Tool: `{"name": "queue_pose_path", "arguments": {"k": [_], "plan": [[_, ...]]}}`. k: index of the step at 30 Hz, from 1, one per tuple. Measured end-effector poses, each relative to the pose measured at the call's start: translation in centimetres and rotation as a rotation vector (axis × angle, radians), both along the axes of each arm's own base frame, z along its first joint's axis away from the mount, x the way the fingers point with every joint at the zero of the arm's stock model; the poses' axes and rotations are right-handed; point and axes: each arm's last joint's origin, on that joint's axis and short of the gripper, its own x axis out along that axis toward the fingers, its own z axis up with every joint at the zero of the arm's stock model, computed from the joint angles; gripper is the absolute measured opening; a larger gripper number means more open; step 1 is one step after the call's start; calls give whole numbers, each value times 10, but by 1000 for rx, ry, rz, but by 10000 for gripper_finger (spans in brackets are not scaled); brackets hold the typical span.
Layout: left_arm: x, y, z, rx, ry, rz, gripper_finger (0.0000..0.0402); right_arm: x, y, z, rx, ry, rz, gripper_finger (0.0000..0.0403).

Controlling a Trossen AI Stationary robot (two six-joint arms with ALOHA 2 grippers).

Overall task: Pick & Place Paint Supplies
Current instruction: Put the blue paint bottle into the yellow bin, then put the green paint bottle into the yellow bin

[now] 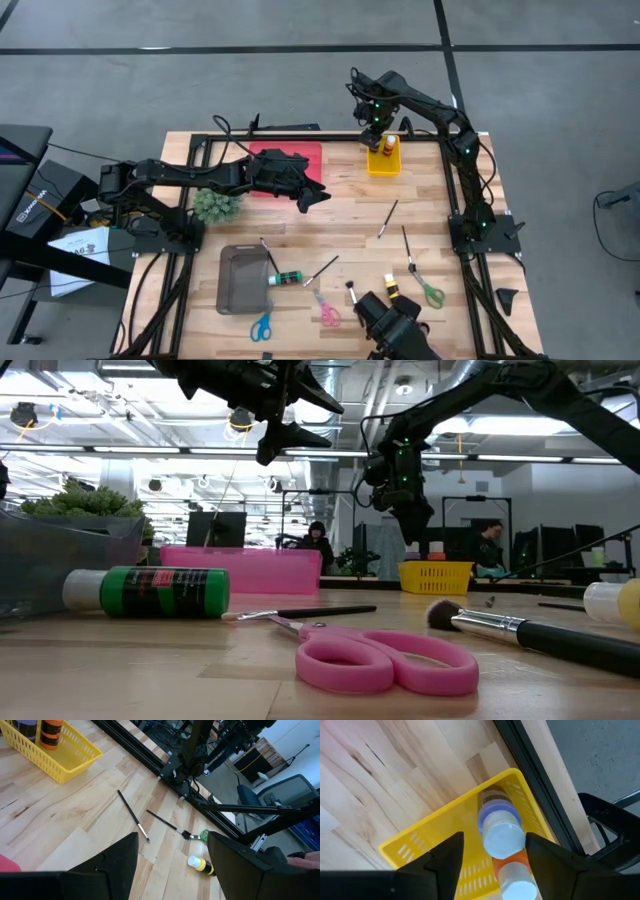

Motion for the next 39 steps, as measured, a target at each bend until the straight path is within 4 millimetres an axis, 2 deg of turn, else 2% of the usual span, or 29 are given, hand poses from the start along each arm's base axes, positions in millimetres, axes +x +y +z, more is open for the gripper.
{"name": "queue_pose_path", "arguments": {"k": [9, 17, 24, 29, 34, 39], "plan": [[0, 0, 0, 0, 1, 0, 232, -2, -2, 19, -15, -32, -53, 228], [0, -3, -1, -1, 6, -9, 232, -3, 17, 56, 103, -258, -76, 228], [1, -11, -1, -11, 12, -56, 232, -1, 64, 88, 160, -258, 26, 228], [-1, -15, -2, -2, 38, -87, 232, -1, 102, 116, 132, -298, 118, 227], [-9, -16, 3, 33, 64, -105, 232, -14, 142, 138, 122, -330, 144, 227], [-22, -18, 13, 79, 73, -126, 232, -39, 184, 155, 102, -403, 118, 227]]}}
